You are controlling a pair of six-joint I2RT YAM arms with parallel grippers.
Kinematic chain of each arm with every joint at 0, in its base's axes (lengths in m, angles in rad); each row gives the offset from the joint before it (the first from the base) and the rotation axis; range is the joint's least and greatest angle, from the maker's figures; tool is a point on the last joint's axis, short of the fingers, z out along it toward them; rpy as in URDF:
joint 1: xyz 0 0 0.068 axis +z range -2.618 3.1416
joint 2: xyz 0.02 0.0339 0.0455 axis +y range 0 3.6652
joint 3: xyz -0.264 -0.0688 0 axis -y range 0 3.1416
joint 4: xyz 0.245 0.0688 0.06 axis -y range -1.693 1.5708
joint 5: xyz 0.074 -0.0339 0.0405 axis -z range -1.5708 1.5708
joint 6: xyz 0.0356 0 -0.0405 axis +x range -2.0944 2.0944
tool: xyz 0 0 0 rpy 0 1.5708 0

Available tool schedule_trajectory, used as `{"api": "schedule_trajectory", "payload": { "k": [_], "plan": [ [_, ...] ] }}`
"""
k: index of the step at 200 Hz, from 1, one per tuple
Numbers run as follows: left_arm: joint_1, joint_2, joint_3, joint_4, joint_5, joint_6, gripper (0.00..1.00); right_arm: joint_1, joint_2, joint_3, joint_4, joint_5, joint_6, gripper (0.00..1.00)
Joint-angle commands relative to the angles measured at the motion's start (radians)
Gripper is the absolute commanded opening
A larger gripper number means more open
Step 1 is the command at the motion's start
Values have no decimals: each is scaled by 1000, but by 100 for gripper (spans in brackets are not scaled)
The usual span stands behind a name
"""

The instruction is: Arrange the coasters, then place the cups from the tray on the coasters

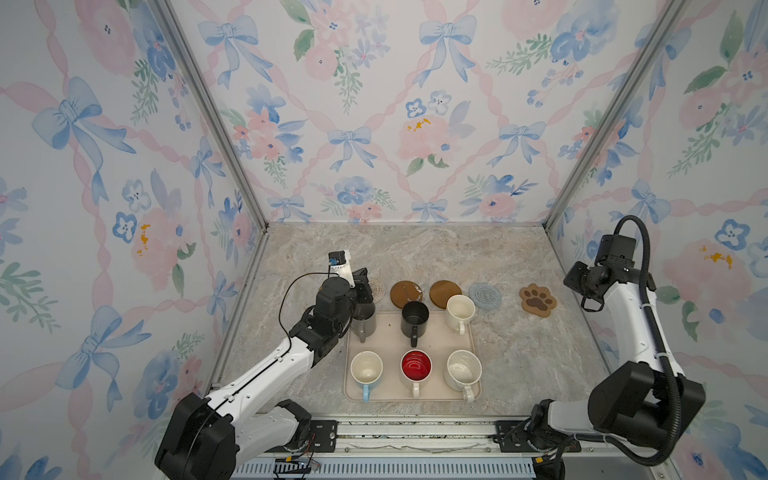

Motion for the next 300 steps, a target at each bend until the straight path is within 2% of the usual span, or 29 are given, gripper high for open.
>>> {"api": "schedule_trajectory", "payload": {
  "k": [1, 22, 55, 61, 70, 77, 108, 145, 185, 235, 264, 300],
  "plan": [
    [3, 12, -6, -14, 2, 25, 0, 13, -29, -81, -77, -69, 22, 0],
    [9, 34, 5, -13, 17, 32, 0, 71, -76, -153, -82, -53, 52, 0],
    [35, 73, 21, -16, 65, 37, 0, 136, -70, -206, -101, 78, 96, 0],
    [41, 76, 20, -15, 74, 34, 0, 133, -61, -212, -94, 89, 99, 0],
    [49, 77, 20, -16, 86, 31, 0, 116, -43, -226, -76, 93, 108, 7],
    [56, 79, 23, -16, 93, 26, 0, 94, -28, -236, -59, 79, 117, 8],
    [77, 74, 27, -14, 123, 20, 0, 23, 25, -264, 20, 43, 145, 0],
    [87, 74, 64, -26, 153, 22, 0, -33, 75, -253, 74, 25, 197, 0],
    [87, 120, 178, -51, 191, 25, 0, -53, 136, -240, 97, 27, 224, 0],
    [87, 178, 260, -63, 243, 18, 0, -52, 109, -243, 87, 12, 243, 0],
    [86, 199, 285, -65, 267, 16, 0, -8, 46, -261, 69, 29, 258, 0],
    [85, 221, 299, -65, 282, 16, 0, 101, -32, -271, 43, 81, 292, 0]
  ]
}}
